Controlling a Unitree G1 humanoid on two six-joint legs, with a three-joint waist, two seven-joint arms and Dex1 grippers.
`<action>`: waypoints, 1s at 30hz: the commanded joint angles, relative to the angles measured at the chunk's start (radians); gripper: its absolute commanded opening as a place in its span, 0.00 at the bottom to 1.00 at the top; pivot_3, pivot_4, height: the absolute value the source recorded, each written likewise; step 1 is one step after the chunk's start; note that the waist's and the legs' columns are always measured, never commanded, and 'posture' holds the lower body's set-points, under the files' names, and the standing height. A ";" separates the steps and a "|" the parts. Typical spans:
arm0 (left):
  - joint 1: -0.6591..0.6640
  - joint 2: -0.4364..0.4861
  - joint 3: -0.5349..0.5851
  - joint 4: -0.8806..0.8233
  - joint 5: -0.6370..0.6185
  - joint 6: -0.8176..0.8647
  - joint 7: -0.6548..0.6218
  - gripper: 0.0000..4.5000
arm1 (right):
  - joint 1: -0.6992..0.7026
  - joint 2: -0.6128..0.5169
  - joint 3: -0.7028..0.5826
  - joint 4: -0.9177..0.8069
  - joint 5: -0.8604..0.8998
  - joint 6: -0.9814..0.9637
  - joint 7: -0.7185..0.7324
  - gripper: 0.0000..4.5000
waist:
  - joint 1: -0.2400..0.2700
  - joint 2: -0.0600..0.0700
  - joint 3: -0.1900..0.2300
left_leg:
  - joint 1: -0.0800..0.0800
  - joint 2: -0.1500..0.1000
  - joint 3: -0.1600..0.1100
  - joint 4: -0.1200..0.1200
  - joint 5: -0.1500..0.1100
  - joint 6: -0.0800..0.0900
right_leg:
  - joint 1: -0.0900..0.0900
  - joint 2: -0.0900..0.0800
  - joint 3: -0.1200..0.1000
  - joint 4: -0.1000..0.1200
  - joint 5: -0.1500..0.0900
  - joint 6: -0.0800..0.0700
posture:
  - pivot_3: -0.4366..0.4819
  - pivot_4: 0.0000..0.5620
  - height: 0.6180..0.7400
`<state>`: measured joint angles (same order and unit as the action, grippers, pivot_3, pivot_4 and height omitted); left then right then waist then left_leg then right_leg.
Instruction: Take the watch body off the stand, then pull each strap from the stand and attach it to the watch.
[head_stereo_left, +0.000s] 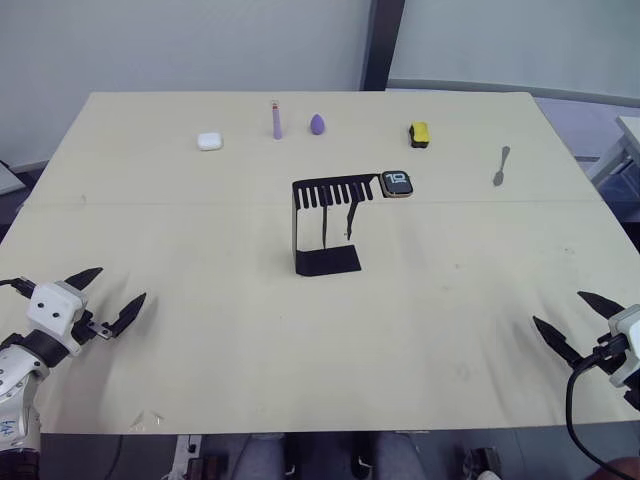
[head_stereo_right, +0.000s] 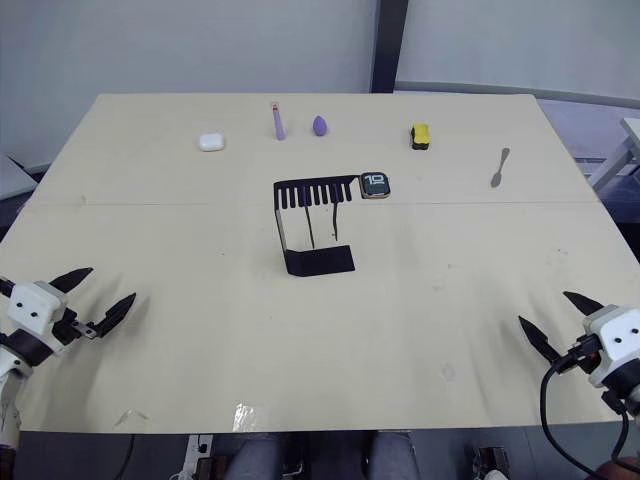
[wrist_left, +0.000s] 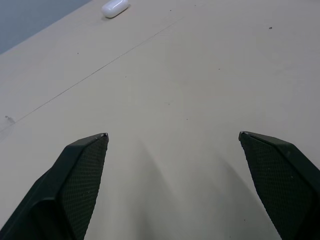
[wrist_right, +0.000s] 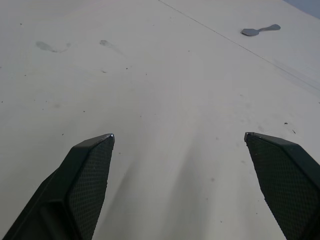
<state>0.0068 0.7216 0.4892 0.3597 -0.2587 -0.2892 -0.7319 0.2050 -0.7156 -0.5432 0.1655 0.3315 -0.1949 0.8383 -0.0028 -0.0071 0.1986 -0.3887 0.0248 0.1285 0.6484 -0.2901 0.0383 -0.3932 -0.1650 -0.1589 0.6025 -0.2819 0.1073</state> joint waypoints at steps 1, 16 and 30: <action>-0.003 0.012 0.004 -0.061 -0.079 0.043 -0.055 1.00 | -0.019 0.033 0.005 -0.058 0.039 0.039 -0.044 0.98 | 0.000 0.000 0.000 | 0.000 0.000 0.000 0.000 0.000 0.000 | 0.000 0.000 0.000 0.000 0.000 0.000 | 0.48 0.27 1.00; -0.140 0.026 -0.085 -0.495 -0.416 0.478 -0.224 1.00 | -0.166 0.114 0.060 -0.913 0.641 0.699 -0.538 0.98 | 0.002 0.003 -0.001 | -0.002 0.005 -0.001 0.005 -0.002 -0.003 | 0.000 0.011 0.004 0.008 -0.001 -0.004 | 0.48 0.27 1.00; -0.271 -0.002 -0.196 -0.689 -0.434 0.639 -0.143 1.00 | -0.681 0.167 0.431 -0.974 0.785 1.009 -1.197 0.98 | -0.002 0.002 -0.001 | -0.003 0.007 0.006 0.004 0.000 -0.005 | -0.008 0.017 0.016 0.010 -0.002 -0.005 | 0.48 0.27 1.00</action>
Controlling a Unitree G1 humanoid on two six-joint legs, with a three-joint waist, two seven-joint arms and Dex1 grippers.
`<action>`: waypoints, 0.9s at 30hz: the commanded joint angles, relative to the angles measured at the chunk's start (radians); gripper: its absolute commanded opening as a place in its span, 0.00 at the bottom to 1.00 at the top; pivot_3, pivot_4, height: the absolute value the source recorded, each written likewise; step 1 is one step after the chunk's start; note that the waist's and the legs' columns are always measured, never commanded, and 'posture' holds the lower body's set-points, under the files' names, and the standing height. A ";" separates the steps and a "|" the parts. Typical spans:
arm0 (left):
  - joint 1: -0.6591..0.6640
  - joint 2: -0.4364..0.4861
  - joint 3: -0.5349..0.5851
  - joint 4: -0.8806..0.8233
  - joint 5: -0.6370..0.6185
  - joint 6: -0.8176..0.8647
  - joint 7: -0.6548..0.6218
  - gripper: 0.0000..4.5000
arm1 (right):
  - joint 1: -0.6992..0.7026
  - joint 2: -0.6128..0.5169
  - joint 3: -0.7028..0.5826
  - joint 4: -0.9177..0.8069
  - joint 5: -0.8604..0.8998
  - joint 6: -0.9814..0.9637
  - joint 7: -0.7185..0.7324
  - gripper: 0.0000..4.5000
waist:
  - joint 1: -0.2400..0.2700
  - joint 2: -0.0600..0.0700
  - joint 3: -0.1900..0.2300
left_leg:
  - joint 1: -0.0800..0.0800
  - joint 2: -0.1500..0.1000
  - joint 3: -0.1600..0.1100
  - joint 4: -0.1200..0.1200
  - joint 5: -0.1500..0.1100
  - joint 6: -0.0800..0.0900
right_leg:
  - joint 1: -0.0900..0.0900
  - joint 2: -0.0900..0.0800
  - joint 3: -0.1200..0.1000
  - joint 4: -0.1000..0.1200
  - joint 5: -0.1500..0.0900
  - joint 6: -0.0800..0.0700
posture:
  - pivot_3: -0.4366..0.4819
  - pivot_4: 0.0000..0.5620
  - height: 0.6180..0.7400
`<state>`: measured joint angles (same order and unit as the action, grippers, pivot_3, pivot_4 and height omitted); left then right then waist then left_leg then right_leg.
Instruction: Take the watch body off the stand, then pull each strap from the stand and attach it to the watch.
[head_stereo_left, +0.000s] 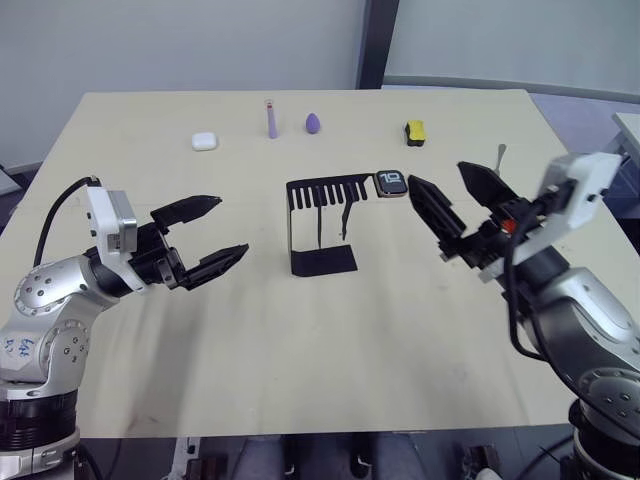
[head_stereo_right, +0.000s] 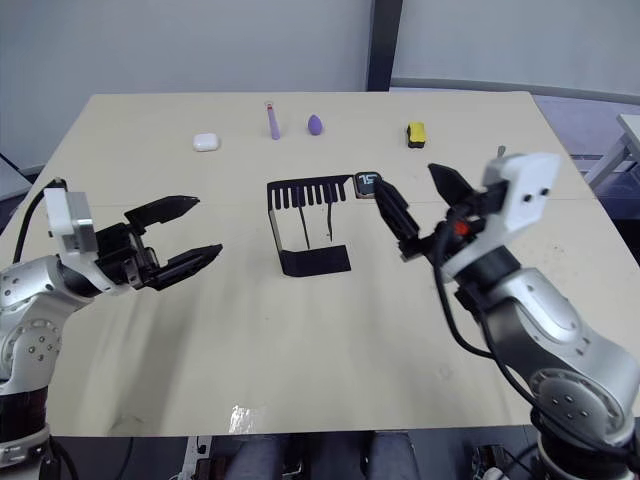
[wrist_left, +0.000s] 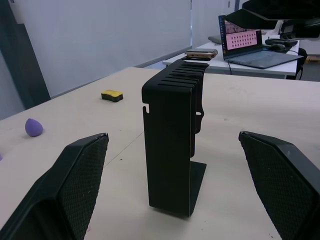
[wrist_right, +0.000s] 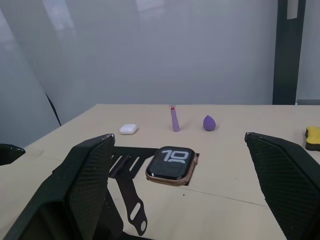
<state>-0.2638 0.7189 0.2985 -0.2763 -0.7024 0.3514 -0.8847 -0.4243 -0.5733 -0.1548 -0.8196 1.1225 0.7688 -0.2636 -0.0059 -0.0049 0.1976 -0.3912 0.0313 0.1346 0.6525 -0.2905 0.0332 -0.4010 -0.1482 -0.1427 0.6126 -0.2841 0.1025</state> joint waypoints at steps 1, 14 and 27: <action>0.001 -0.001 -0.009 -0.057 0.012 -0.002 0.012 1.00 | -0.069 0.036 0.061 0.024 -0.027 0.058 -0.112 0.98 | 0.001 -0.001 -0.001 | 0.000 0.000 0.000 0.000 0.000 0.000 | 0.000 0.000 0.001 0.000 0.000 0.000 | 0.48 0.27 1.00; -0.002 -0.022 -0.031 -0.132 0.003 0.023 0.060 1.00 | -0.159 0.174 0.146 0.106 -0.262 0.129 -0.146 0.98 | 0.000 -0.002 -0.001 | -0.010 0.001 0.007 0.007 0.001 0.002 | -0.015 0.000 0.008 0.008 0.000 0.000 | 0.48 0.27 1.00; -0.028 -0.024 -0.016 -0.177 -0.038 0.066 0.086 1.00 | -0.191 0.240 0.148 0.136 -0.355 0.177 -0.086 0.98 | -0.001 -0.002 -0.001 | -0.011 0.001 0.007 0.007 0.001 0.002 | -0.016 0.001 0.008 0.008 0.000 0.000 | 0.48 0.27 1.00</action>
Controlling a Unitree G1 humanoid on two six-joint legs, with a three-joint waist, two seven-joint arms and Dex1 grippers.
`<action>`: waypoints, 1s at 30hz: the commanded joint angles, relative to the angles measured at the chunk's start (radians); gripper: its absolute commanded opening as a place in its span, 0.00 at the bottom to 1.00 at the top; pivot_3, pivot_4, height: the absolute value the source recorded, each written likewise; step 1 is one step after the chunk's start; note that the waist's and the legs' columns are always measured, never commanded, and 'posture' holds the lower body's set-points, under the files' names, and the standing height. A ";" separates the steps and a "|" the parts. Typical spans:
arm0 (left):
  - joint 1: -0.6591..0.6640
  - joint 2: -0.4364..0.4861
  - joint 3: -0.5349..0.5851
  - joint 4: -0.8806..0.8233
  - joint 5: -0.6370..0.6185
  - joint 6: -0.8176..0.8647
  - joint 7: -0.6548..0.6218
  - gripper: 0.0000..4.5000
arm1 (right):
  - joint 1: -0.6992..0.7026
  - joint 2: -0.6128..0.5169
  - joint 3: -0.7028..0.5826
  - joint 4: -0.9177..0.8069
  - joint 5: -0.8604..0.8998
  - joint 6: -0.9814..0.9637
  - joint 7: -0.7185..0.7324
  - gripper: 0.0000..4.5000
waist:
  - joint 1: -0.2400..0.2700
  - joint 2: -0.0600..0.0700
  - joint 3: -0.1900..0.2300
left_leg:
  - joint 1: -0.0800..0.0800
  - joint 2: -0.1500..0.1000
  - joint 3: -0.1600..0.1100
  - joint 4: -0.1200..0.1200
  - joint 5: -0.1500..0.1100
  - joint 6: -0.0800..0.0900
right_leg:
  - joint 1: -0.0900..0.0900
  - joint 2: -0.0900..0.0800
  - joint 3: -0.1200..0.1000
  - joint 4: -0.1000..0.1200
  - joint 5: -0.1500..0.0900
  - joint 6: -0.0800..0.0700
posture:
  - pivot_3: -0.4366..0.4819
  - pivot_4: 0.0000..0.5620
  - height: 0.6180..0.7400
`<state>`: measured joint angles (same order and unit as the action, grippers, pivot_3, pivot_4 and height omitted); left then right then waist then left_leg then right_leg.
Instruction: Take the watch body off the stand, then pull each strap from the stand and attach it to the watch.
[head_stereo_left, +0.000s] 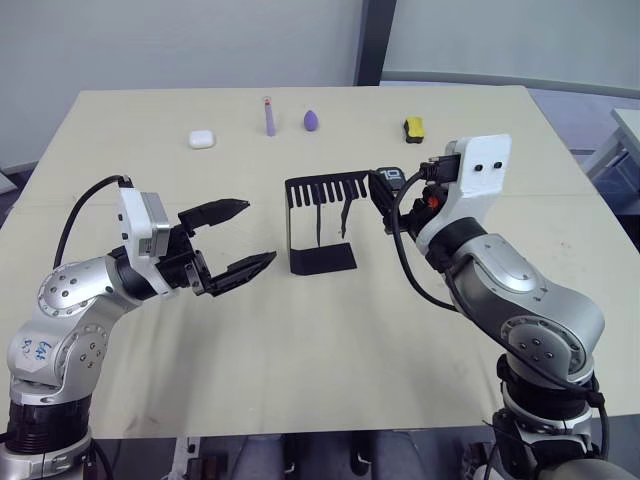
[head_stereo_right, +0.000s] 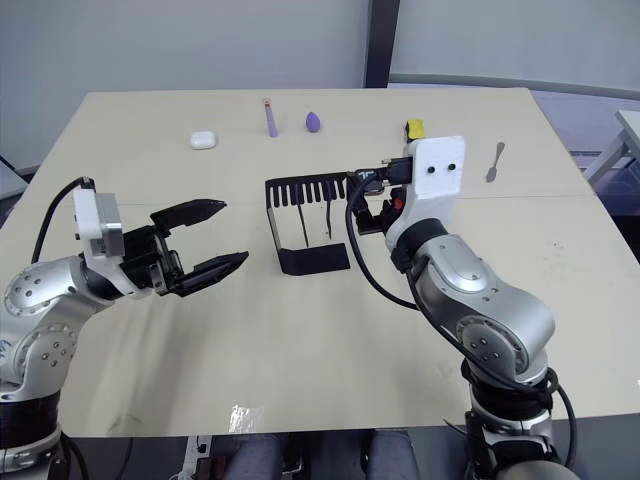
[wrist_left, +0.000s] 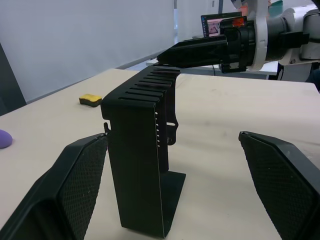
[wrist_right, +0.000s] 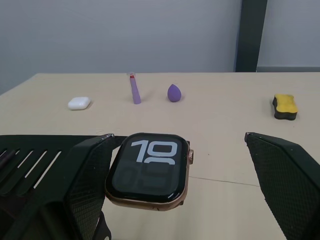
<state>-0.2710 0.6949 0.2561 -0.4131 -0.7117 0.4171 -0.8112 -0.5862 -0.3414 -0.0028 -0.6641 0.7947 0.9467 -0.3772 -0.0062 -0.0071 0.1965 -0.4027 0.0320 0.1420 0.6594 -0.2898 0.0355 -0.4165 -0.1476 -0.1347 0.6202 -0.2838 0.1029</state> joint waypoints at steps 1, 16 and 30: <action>-0.020 0.002 0.029 -0.043 -0.032 0.003 0.015 1.00 | -0.031 0.012 -0.004 -0.017 -0.035 0.000 0.033 0.98 | 0.000 0.000 0.000 | 0.000 0.000 0.000 0.000 0.000 0.000 | 0.000 0.000 0.000 0.000 0.000 0.000 | 0.48 0.27 1.00; -0.029 0.012 0.037 -0.045 -0.039 0.019 0.021 1.00 | -0.043 0.076 -0.007 -0.014 -0.107 0.028 0.097 0.98 | -0.002 0.000 0.000 | 0.000 0.000 0.001 0.000 0.000 0.000 | -0.001 0.000 -0.001 0.000 0.000 0.000 | 0.48 0.27 1.00; -0.027 0.009 0.040 -0.044 -0.036 0.020 0.023 1.00 | -0.044 0.093 -0.023 -0.027 -0.127 0.050 0.135 0.36 | -0.013 0.000 0.000 | 0.000 0.000 0.001 0.000 0.000 0.000 | -0.001 0.000 0.000 0.000 0.000 0.000 | 0.48 0.27 1.00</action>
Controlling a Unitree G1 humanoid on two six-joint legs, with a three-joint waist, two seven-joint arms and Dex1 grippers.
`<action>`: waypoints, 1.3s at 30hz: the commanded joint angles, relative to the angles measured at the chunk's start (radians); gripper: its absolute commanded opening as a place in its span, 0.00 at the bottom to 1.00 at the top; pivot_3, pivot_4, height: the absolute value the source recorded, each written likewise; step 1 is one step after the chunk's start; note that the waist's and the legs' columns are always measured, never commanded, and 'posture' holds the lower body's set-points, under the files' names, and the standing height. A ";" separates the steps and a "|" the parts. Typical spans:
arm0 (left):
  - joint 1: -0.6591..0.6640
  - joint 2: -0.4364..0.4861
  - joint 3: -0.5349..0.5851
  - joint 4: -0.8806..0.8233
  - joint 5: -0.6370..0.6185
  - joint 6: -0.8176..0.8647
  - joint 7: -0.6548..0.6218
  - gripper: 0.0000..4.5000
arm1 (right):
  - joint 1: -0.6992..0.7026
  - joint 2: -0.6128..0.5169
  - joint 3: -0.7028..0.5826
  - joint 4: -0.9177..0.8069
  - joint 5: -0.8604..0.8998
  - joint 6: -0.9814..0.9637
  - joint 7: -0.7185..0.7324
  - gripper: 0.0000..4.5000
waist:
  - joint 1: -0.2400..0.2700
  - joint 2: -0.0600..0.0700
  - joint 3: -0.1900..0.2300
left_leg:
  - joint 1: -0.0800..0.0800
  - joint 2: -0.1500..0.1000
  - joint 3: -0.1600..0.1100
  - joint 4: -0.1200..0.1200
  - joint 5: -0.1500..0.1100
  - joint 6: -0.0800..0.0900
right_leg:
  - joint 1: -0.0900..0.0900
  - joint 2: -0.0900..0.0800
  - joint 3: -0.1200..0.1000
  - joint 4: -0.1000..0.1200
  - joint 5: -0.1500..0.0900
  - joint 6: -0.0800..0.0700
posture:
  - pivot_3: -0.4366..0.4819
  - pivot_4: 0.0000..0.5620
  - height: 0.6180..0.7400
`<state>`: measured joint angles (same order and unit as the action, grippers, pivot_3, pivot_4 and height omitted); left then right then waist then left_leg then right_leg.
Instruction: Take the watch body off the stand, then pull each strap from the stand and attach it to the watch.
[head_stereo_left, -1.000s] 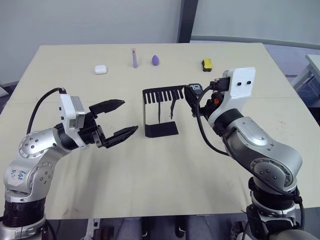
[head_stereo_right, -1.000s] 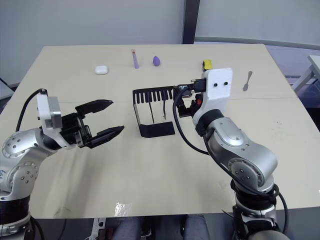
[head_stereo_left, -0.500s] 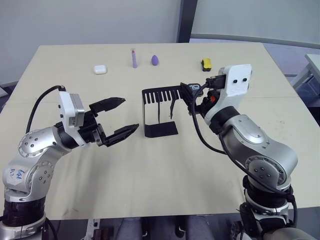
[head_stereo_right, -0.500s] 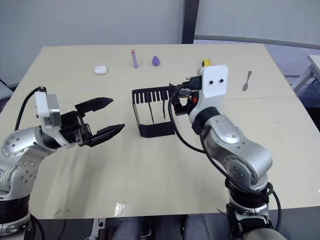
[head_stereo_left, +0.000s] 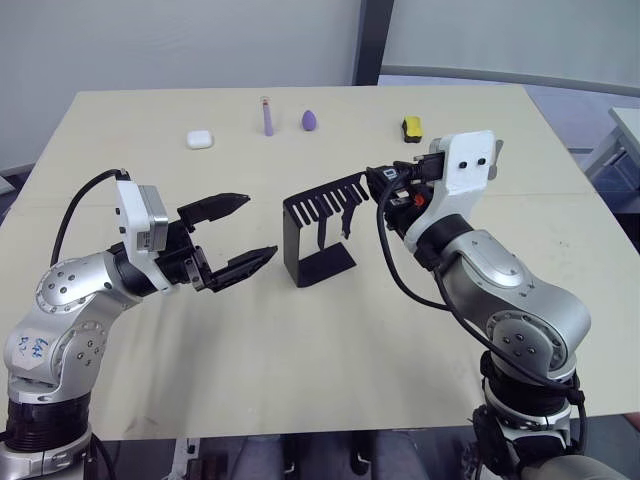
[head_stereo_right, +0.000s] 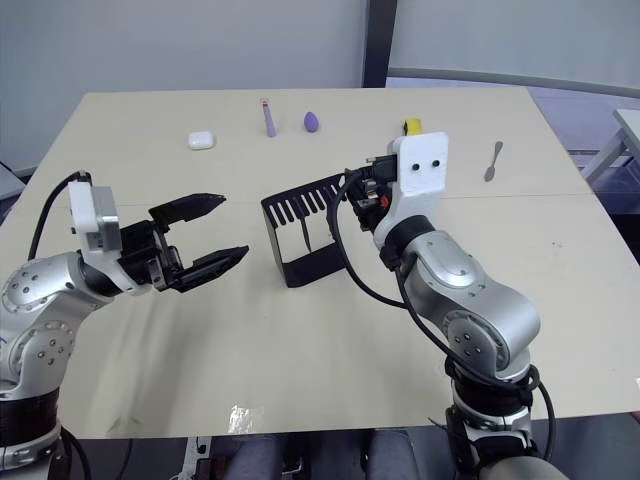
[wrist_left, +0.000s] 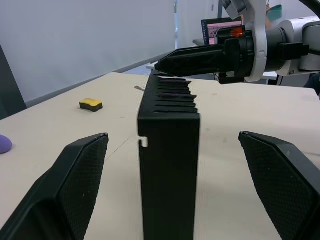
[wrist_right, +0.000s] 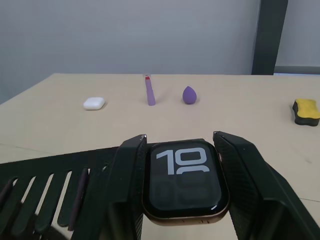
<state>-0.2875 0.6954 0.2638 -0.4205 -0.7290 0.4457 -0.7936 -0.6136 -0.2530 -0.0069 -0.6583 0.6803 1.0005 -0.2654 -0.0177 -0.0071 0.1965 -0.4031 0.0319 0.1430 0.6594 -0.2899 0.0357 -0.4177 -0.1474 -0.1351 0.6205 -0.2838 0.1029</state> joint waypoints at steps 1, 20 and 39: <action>-0.010 0.008 0.032 -0.036 -0.017 -0.010 0.004 1.00 | -0.017 0.004 -0.019 -0.034 -0.015 -0.005 0.026 0.36 | -0.002 0.000 0.000 | 0.000 0.000 0.000 0.000 0.000 0.000 | 0.000 0.000 0.000 0.000 0.000 0.000 | 0.48 0.27 1.00; -0.003 0.010 0.021 0.009 0.008 -0.057 -0.052 1.00 | 0.169 -0.180 -0.243 -0.139 0.021 -0.228 0.367 0.36 | -0.007 0.000 0.000 | -0.001 0.000 0.000 0.000 -0.001 0.001 | 0.000 0.000 0.000 -0.001 0.000 0.000 | 0.48 0.27 1.00; 0.202 0.072 -0.055 -0.049 0.084 -0.145 -0.242 1.00 | 0.744 -0.168 -0.309 0.409 -0.268 -0.779 0.723 0.36 | 0.012 -0.001 -0.001 | 0.003 0.000 0.005 0.000 -0.003 0.003 | 0.001 0.001 0.001 -0.007 0.001 0.002 | 0.48 0.27 1.00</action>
<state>-0.0916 0.7716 0.2073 -0.4308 -0.6419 0.3078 -1.0456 0.1474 -0.4213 -0.3116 -0.2668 0.4279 0.2744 0.4450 -0.0062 -0.0079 0.1958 -0.3997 0.0319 0.1477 0.6593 -0.2933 0.0383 -0.4169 -0.1466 -0.1345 0.6139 -0.2827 0.1050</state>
